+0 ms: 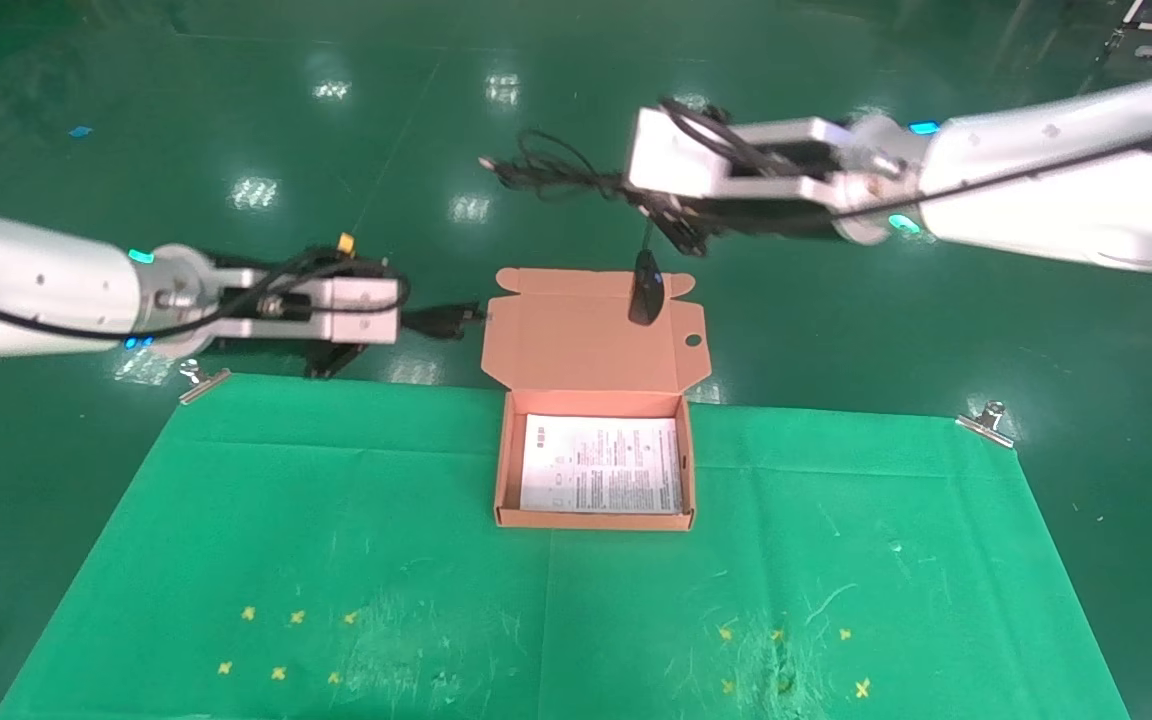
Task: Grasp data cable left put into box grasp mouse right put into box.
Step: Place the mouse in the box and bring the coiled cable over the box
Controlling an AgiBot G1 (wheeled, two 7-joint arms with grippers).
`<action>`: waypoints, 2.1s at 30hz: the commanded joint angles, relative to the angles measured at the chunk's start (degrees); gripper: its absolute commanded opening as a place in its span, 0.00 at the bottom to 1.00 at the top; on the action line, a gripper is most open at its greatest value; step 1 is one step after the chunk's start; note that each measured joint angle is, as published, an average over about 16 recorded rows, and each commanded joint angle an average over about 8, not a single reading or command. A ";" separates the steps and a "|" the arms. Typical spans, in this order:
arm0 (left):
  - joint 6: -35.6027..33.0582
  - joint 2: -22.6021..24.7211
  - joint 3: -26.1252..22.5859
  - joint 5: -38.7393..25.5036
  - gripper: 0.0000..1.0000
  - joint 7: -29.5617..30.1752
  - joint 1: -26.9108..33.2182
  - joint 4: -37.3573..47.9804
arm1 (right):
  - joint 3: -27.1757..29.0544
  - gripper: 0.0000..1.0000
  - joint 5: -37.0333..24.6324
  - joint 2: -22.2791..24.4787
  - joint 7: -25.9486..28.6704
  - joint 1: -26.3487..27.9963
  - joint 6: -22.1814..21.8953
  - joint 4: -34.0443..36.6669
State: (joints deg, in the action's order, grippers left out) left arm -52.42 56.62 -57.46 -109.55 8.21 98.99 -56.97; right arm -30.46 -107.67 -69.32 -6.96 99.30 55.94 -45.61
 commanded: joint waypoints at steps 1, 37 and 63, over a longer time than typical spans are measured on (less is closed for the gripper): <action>1.11 0.62 0.13 -1.10 0.00 0.90 0.58 -0.17 | 0.09 0.00 0.17 -1.92 -0.65 1.23 -1.23 1.77; -3.27 -3.08 -1.96 -6.94 0.00 9.87 -1.15 -3.36 | -5.93 0.00 3.86 -8.52 -8.44 -0.16 -3.97 13.47; -7.64 -6.73 -3.19 -12.84 0.00 19.61 -2.48 -10.66 | -27.66 0.00 13.85 -9.21 8.78 -4.91 -11.56 15.47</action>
State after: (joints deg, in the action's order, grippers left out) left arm -60.05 49.90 -60.65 -122.36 27.77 96.52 -67.58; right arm -57.88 -93.90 -78.50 1.62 94.64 44.71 -30.28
